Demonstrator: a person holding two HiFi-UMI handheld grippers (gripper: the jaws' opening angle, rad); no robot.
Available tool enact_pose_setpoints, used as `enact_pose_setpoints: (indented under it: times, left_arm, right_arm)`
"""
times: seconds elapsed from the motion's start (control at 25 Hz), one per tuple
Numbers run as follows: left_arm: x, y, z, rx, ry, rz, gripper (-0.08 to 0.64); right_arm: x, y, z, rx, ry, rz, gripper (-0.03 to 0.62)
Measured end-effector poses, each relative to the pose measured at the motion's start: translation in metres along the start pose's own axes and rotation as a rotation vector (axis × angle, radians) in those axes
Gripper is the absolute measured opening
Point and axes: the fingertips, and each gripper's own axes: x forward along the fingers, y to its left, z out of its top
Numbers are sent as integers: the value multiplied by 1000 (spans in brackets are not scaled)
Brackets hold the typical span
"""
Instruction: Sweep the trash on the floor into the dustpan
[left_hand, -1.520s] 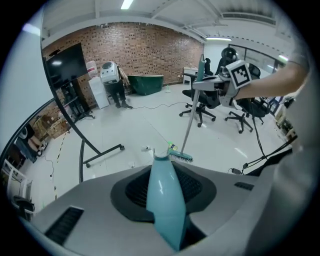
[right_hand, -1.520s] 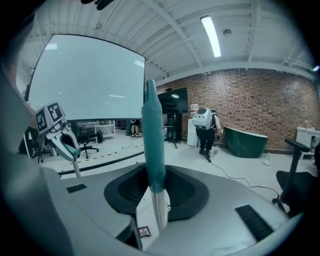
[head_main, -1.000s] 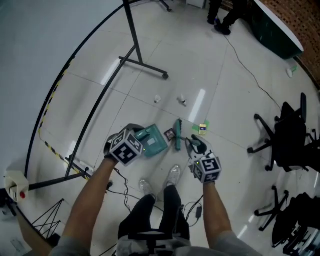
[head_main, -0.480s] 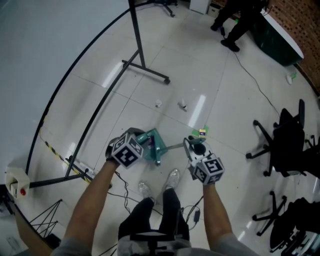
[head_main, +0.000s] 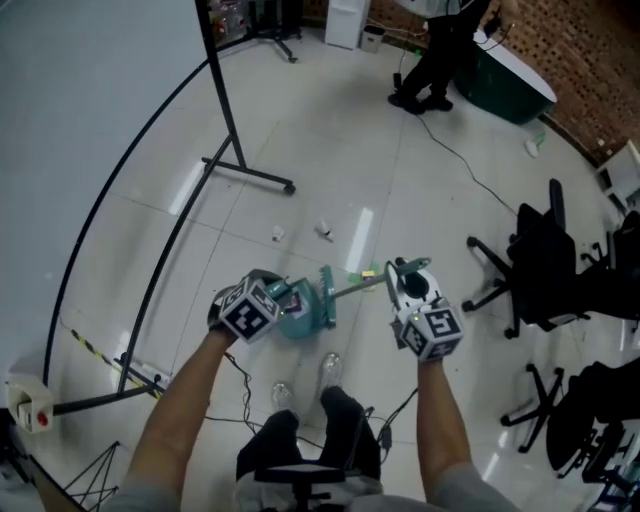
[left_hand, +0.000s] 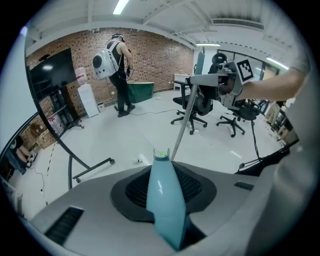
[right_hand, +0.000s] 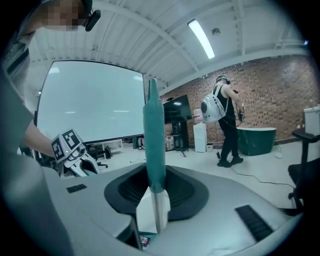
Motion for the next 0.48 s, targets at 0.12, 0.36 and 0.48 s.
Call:
enact_pose_setpoints:
  times: [0.12, 0.36, 0.48]
  left_arm:
    - [17, -9, 26, 21, 0, -12, 110]
    - [52, -17, 75, 52, 9, -29, 110]
    - [73, -18, 98, 64, 26, -35, 110]
  right_arm:
    - [-15, -49, 4, 1, 5, -86, 98]
    - [-27, -147, -6, 16, 12, -254, 98]
    - [-29, -186, -12, 36, 35, -292, 98]
